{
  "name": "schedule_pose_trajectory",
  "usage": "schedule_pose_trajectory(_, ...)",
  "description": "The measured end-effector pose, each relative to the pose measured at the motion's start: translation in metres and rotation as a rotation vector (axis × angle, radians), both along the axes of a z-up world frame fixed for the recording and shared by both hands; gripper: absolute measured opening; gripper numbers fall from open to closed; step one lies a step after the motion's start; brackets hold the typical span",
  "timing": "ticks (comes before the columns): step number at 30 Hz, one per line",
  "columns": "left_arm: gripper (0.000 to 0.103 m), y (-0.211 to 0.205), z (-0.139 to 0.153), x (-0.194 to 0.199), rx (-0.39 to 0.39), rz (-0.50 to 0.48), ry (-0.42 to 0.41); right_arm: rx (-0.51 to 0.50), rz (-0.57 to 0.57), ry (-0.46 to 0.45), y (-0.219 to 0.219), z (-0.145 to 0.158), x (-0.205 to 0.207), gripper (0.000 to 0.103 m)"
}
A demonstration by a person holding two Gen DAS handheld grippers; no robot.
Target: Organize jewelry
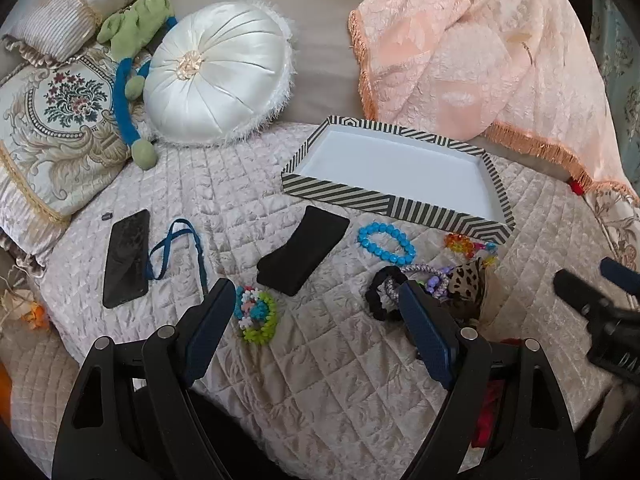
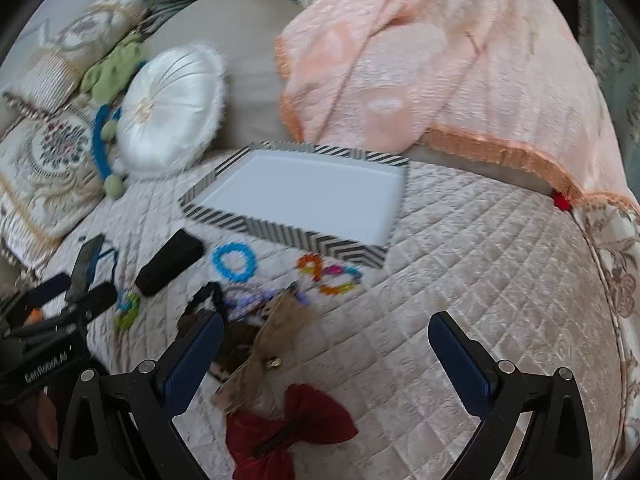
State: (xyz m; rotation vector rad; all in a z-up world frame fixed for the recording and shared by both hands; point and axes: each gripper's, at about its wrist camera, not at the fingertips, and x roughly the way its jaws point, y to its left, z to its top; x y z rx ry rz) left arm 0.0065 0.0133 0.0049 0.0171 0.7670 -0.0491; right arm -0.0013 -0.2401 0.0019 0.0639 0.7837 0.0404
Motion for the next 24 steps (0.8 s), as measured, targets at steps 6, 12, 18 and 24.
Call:
schedule_pose_trajectory(6, 0.084, -0.004, -0.003, 0.005, -0.001, -0.002, 0.009, -0.035, -0.032, 0.008, -0.011, -0.003, -0.001, 0.102)
schedule_pose_trajectory(12, 0.084, -0.006, -0.005, 0.007, 0.011, 0.0, 0.016, -0.016, -0.027, 0.022, -0.009, -0.01, -0.004, 0.102)
schedule_pose_trajectory(18, 0.084, -0.004, -0.007, 0.006, 0.012, 0.002, 0.021, -0.018, -0.016, 0.022, -0.002, -0.009, -0.006, 0.102)
schedule_pose_trajectory(24, 0.084, -0.001, -0.006, 0.005, 0.012, 0.011, 0.018, -0.01, -0.011, 0.023, -0.001, -0.008, -0.007, 0.102)
